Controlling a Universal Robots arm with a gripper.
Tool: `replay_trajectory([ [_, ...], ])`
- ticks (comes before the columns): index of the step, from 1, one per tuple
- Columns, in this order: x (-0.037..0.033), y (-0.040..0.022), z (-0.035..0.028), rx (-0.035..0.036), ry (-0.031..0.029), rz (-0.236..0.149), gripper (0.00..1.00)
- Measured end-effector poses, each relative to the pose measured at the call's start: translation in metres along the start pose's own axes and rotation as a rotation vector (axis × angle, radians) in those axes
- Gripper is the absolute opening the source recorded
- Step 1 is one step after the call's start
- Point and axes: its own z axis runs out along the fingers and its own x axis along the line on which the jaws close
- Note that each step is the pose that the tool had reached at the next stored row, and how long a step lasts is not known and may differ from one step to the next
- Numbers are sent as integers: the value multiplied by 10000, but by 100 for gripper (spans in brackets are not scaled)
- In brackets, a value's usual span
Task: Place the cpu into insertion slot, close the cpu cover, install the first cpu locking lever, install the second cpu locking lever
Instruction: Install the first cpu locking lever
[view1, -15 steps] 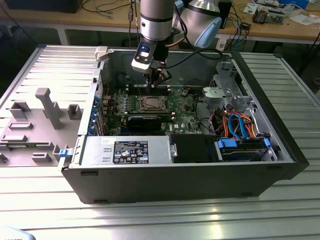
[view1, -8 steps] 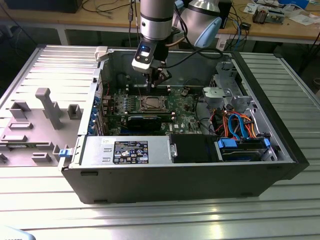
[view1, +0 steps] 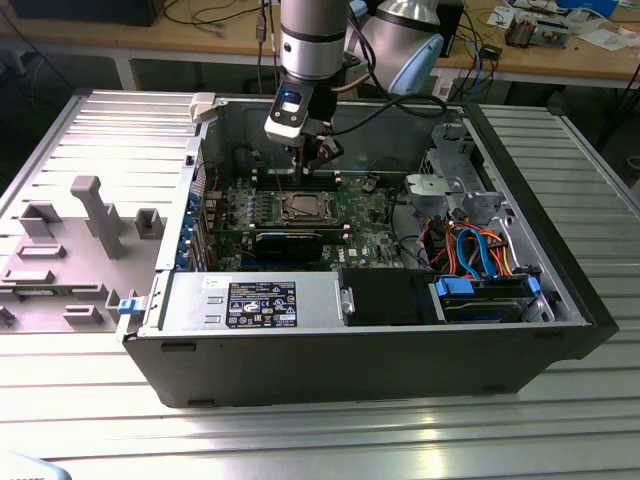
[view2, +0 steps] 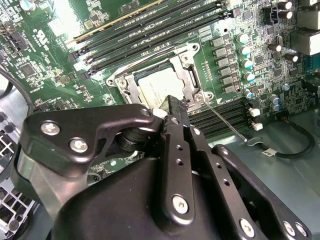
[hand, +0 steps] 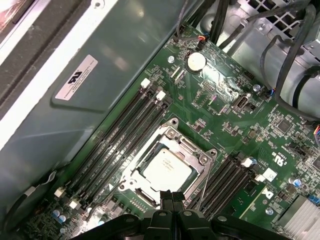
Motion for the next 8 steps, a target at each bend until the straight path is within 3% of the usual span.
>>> replay_trajectory([
  [8,0,0,-8,1,-6,-164,11],
])
